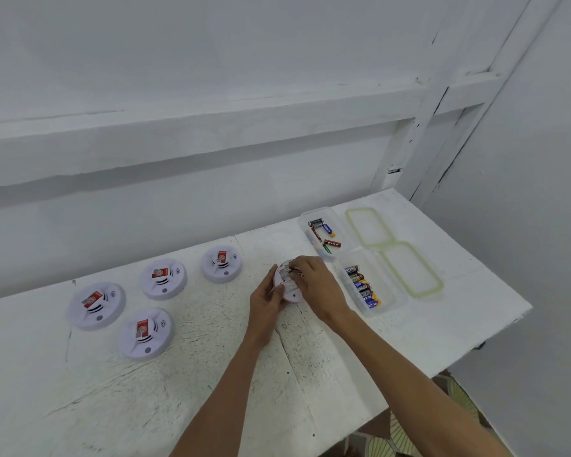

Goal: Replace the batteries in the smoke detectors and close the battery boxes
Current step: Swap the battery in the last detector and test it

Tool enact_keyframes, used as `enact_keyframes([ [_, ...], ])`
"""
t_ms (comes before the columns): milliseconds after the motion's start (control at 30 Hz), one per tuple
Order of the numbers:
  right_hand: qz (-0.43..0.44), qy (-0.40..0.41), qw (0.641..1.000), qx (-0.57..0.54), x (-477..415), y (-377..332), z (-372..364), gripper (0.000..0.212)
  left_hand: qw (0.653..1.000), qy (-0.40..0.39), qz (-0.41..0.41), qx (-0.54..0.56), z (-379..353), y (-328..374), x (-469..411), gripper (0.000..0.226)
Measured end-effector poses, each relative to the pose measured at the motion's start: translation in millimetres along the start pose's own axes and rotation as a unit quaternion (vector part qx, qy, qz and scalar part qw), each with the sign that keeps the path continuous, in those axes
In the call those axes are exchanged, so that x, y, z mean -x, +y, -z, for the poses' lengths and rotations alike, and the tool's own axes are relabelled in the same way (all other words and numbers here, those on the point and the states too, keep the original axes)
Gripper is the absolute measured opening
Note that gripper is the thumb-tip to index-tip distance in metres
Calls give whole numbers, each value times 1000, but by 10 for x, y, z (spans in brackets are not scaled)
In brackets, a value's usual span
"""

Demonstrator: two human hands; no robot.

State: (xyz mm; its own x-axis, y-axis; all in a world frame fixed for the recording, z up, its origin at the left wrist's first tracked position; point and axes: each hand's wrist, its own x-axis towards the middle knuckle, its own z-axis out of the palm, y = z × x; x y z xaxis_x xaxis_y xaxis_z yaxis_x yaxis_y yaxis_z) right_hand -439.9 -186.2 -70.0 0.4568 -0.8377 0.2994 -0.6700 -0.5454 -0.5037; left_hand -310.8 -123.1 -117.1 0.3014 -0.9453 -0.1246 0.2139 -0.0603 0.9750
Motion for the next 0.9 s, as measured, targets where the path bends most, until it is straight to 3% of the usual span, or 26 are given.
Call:
enact_keyframes([
  [200,-130,132,977,-102,-30,104,371,22,1000,-5,8,10,0,-9,11,49],
  [333,-259,230,924,-160,-4,385,633,14,1000,-7,9,10,1,-22,-5,48],
  [500,-402,179,888,-135,99,768,682,24,1000,-11,8,11,0,-38,-18,48],
  [900,-455,105,883,-51,63,929,416,33,1000,0,12,13,-7,-48,-19,49],
])
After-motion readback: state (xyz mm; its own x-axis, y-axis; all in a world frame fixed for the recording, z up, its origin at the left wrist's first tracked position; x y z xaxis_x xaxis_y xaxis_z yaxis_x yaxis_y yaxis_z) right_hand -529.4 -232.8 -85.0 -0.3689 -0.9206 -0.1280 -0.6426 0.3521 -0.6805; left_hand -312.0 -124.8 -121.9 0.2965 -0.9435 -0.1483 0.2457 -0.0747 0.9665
